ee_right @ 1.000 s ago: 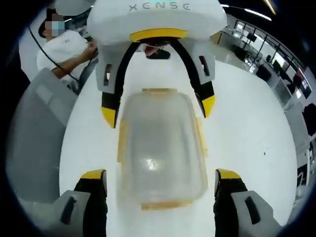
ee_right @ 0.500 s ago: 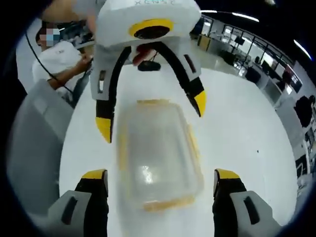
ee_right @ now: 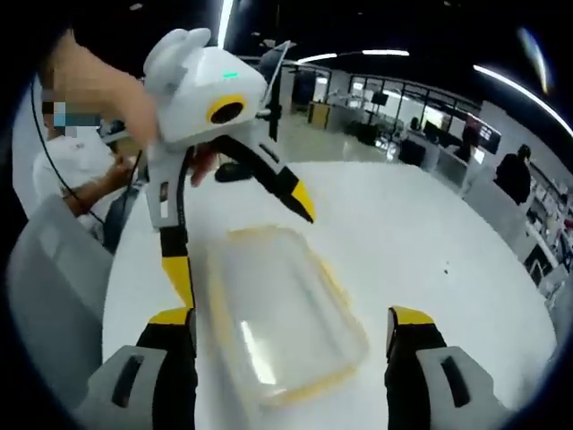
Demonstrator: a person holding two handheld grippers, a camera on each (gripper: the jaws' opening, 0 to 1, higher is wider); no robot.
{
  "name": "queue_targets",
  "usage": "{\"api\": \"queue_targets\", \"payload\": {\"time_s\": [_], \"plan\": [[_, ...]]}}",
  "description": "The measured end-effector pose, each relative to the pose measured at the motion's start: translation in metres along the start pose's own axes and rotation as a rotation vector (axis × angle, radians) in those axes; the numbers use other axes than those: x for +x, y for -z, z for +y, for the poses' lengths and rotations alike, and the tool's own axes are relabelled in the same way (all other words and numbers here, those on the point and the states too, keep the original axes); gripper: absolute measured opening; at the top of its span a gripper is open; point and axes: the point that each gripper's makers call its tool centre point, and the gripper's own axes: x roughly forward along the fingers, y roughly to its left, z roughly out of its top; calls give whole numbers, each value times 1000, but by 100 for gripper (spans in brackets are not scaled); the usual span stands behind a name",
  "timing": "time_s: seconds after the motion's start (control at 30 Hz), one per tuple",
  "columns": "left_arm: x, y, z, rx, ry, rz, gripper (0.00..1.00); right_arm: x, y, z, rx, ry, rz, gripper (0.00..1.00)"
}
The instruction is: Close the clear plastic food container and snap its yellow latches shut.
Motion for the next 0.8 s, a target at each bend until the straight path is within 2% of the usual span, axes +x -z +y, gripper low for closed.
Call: {"api": "queue_targets", "payload": {"time_s": [0.17,0.37,0.47,0.6,0.8], "plan": [[-2,-1,-2,-2,-33,-41,95,-1,1,2,28,16,-15,88],[-12,-7,7,-81,-111,-150,94,-1,5,3,60,31,-22,88],[-16,-6,8,-100,-122,-168,94,-1,7,4,74,39,-26,88],[-14,2,2,-124,-115,-162,94,-2,10,3,82,68,-25,88],[-15,4,-1,-161,-113,-180,94,-5,4,-1,108,92,-54,87]]}}
